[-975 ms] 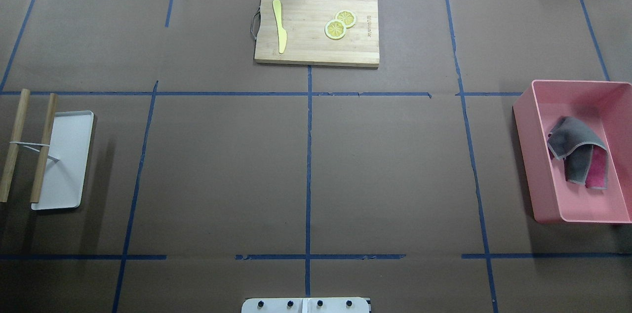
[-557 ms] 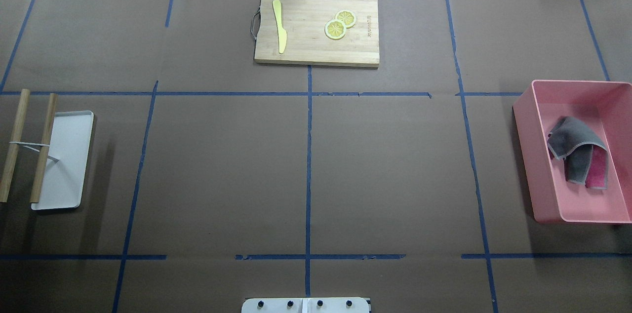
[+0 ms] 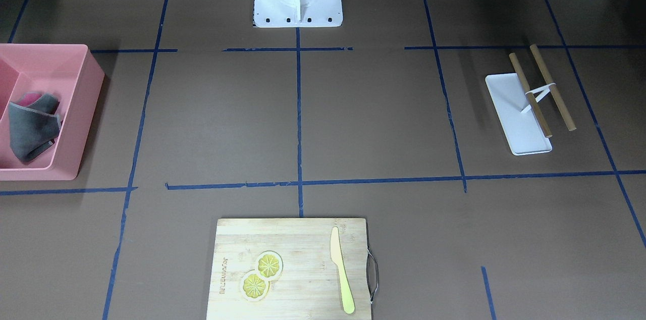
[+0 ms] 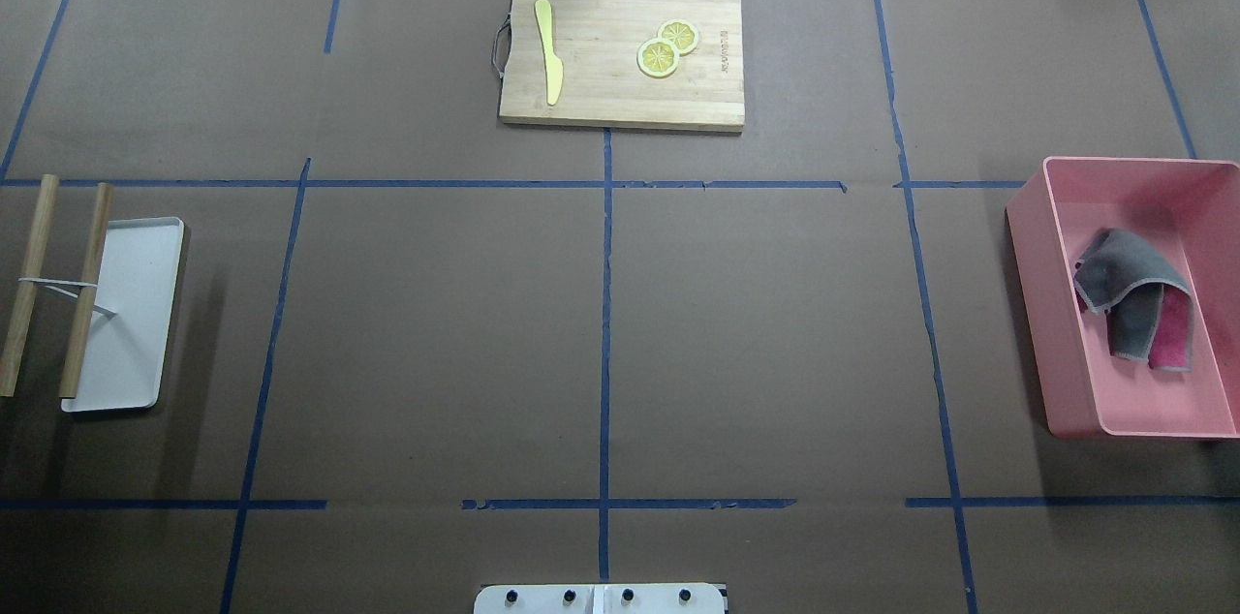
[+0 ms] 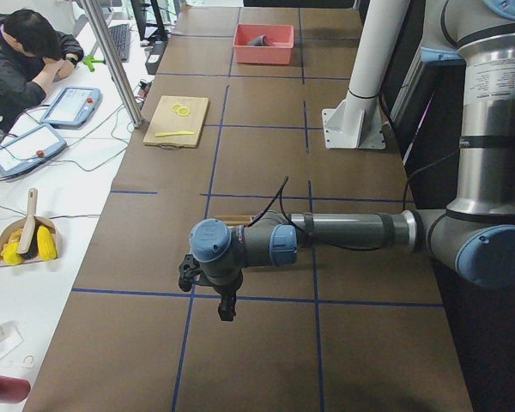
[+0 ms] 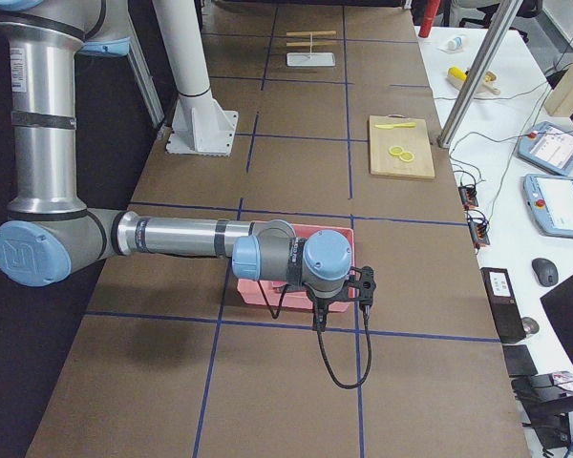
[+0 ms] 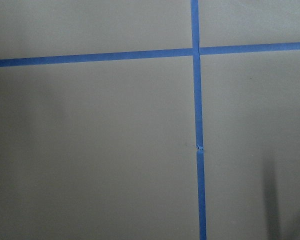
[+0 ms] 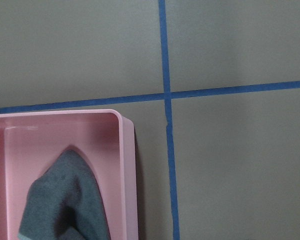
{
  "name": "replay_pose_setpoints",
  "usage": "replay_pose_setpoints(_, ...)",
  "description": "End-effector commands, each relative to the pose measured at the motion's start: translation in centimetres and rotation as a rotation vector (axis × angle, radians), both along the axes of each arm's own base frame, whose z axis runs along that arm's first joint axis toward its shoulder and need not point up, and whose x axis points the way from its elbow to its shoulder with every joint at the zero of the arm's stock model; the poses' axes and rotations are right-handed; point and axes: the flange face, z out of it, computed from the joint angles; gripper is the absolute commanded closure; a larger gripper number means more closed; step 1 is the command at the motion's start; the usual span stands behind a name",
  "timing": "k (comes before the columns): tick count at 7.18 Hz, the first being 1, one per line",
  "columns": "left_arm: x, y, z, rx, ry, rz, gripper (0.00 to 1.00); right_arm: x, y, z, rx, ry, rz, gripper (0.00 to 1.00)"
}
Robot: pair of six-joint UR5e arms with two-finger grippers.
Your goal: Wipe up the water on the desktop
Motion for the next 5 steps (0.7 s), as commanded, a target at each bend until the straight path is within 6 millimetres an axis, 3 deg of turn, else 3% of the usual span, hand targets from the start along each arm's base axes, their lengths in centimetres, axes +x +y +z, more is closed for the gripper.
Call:
replay_pose_setpoints(1,-0.08,-0.02,0.00,-0.023,-0.003,-0.024,0.00,0.62,-0.04,0.83,-0.008,0.102,0.000,0.00)
replay_pose_setpoints(5,-0.08,-0.05,-0.09,-0.045,-0.005,-0.049,0.00,0.71,0.14,1.07,-0.013,0.106,0.002,0.00)
